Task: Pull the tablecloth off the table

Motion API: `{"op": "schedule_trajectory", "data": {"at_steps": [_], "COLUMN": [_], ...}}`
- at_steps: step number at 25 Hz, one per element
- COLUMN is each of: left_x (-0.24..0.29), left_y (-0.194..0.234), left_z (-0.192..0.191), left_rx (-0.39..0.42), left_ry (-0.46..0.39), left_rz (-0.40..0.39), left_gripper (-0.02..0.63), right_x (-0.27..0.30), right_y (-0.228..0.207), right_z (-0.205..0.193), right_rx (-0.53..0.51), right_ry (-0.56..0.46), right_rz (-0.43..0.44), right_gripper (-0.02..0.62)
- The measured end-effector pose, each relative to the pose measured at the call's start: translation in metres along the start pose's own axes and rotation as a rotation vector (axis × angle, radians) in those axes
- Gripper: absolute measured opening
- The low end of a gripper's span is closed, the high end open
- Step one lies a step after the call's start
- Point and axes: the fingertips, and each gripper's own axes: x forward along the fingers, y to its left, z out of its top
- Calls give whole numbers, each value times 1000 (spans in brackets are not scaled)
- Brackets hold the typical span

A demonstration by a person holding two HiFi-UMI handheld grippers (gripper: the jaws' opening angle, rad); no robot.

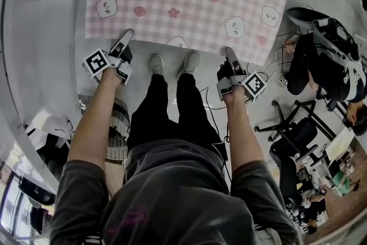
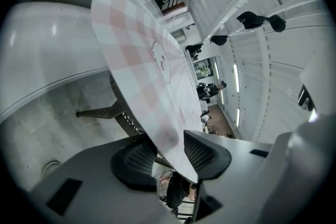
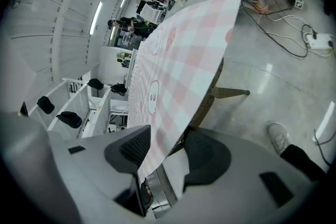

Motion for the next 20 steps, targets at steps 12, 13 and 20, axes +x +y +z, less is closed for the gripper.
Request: {"op": "schedule_trajectory", "data": {"at_steps": [12,13,20], "left_x": [-4,-3,3], "left_y": [-19,-19,-24], "left_z": [7,8,4], "left_rx": [-7,-5,13], "left_ry": [-39,-38,-4], "left_rz": [-34,-35,-47], "left_gripper": [6,3,2], "right_x": [-9,-8,-11], "right_y": [9,10,14], "right_z": [2,3,8], "right_rx": [-42,-46,-75], "right_ry": [-31,-34,-37], "right_rz": [2,5,23], "right_gripper": [30,19,5]}}
